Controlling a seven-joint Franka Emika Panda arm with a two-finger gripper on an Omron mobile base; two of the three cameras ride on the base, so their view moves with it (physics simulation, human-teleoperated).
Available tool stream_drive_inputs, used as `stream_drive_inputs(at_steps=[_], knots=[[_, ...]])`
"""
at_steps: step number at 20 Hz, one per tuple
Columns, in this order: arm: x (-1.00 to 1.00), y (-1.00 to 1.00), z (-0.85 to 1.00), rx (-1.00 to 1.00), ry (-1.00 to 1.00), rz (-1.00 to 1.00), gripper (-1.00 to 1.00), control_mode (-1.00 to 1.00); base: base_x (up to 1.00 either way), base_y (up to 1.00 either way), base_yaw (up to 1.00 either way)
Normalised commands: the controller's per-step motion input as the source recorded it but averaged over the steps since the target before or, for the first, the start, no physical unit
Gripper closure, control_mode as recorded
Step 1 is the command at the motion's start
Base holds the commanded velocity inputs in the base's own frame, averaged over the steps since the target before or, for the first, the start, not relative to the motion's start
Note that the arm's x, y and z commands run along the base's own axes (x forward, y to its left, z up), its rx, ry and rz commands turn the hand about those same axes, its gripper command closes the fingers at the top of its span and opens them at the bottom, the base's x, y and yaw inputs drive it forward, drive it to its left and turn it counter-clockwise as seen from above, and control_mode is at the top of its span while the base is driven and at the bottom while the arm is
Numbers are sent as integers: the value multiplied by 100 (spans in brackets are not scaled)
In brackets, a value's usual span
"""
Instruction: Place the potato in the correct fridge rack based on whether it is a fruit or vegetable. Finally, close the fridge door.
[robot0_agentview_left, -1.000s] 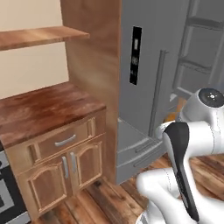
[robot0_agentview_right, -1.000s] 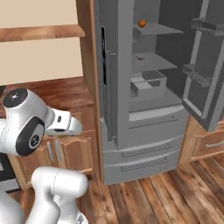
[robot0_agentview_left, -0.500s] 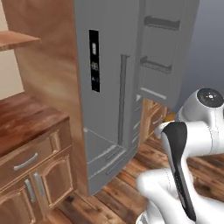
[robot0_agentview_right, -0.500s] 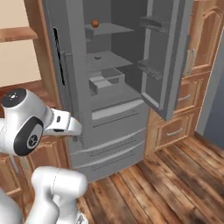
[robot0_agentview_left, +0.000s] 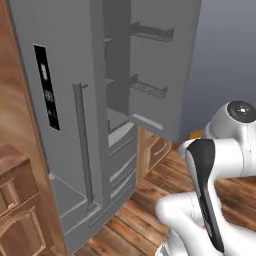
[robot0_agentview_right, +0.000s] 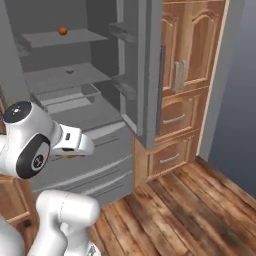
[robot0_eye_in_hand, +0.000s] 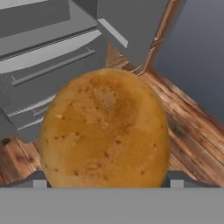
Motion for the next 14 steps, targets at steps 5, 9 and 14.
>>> stream_drive_inputs(at_steps=[5, 9, 14], knots=[[0, 0, 0, 0, 0, 0, 100, 100, 70, -45, 36], [0, 0, 0, 0, 0, 0, 100, 100, 52, -33, 59], [0, 0, 0, 0, 0, 0, 100, 100, 53, -38, 61]])
